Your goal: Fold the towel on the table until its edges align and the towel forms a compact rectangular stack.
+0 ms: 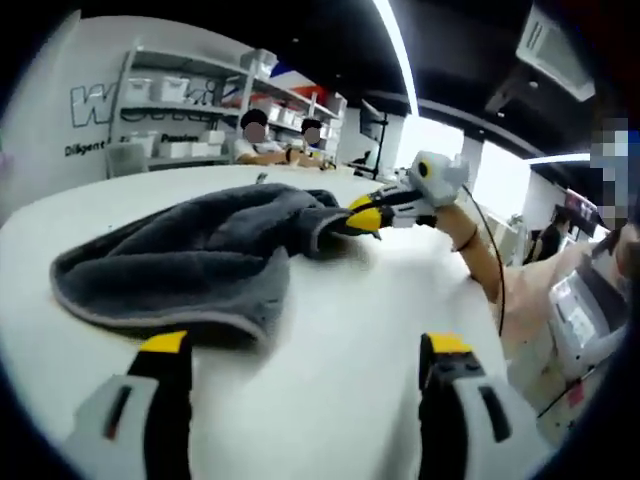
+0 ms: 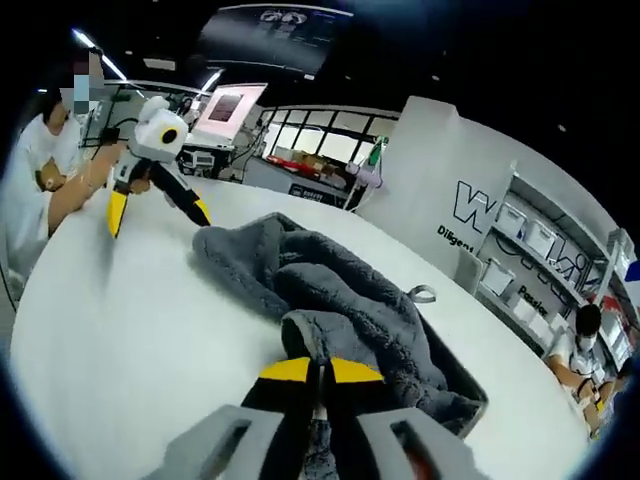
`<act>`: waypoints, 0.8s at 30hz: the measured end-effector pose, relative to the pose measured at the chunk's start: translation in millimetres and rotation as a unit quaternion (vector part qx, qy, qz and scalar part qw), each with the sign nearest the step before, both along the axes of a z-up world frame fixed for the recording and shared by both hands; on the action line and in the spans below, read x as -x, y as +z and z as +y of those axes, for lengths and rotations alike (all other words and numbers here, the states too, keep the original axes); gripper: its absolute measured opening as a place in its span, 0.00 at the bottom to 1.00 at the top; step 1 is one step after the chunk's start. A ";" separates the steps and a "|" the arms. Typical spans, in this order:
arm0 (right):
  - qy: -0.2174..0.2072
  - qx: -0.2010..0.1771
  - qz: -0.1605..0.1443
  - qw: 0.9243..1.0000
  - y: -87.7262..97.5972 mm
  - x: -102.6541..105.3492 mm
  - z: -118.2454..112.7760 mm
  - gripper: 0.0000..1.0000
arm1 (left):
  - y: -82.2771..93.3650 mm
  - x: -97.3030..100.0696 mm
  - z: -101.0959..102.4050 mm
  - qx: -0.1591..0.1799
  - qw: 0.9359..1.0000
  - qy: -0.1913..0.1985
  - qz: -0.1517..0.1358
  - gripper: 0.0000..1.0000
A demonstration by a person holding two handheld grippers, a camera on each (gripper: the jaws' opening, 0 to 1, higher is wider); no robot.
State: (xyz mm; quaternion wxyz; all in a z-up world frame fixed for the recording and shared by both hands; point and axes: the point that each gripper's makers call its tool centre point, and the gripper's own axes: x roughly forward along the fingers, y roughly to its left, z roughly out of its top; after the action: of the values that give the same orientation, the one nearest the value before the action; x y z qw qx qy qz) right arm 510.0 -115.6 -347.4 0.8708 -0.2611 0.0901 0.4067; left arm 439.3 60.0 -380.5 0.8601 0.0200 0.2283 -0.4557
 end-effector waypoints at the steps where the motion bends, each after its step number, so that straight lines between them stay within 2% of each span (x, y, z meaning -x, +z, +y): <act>1: 0.000 -0.003 -0.005 1.000 4.9 0.2 0.5 0.04 | -1.1 0.0 -0.1 0.000 1.000 0.001 0.002 0.99; 5: -0.003 -0.006 -0.021 1.000 20.3 -1.8 -1.7 0.04 | -4.0 -0.3 0.0 -0.001 1.000 -0.001 0.008 0.99; 8: -0.007 -0.020 -0.036 0.999 39.6 -3.2 -6.5 0.04 | -4.9 -1.4 1.4 -0.002 1.000 -0.001 0.011 0.99; 11: -0.001 -0.039 -0.037 0.999 55.5 -1.8 -9.4 0.04 | -4.8 -1.6 2.4 -0.001 1.000 -0.001 0.013 0.99; 22: -0.015 -0.047 -0.044 0.998 90.7 -12.2 -28.3 0.04 | -6.5 -1.8 1.9 0.007 1.000 0.000 0.023 0.99; 24: -0.013 -0.071 -0.033 0.997 102.0 -15.3 -31.7 0.03 | -7.1 -1.7 1.6 0.007 1.000 0.001 0.025 0.99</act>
State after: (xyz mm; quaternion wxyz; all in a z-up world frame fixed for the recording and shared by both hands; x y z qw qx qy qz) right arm 525.3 -147.4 -245.4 0.8948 -0.2105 0.0359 0.3922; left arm 441.1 61.6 -387.6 0.8547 0.0028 0.2463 -0.4570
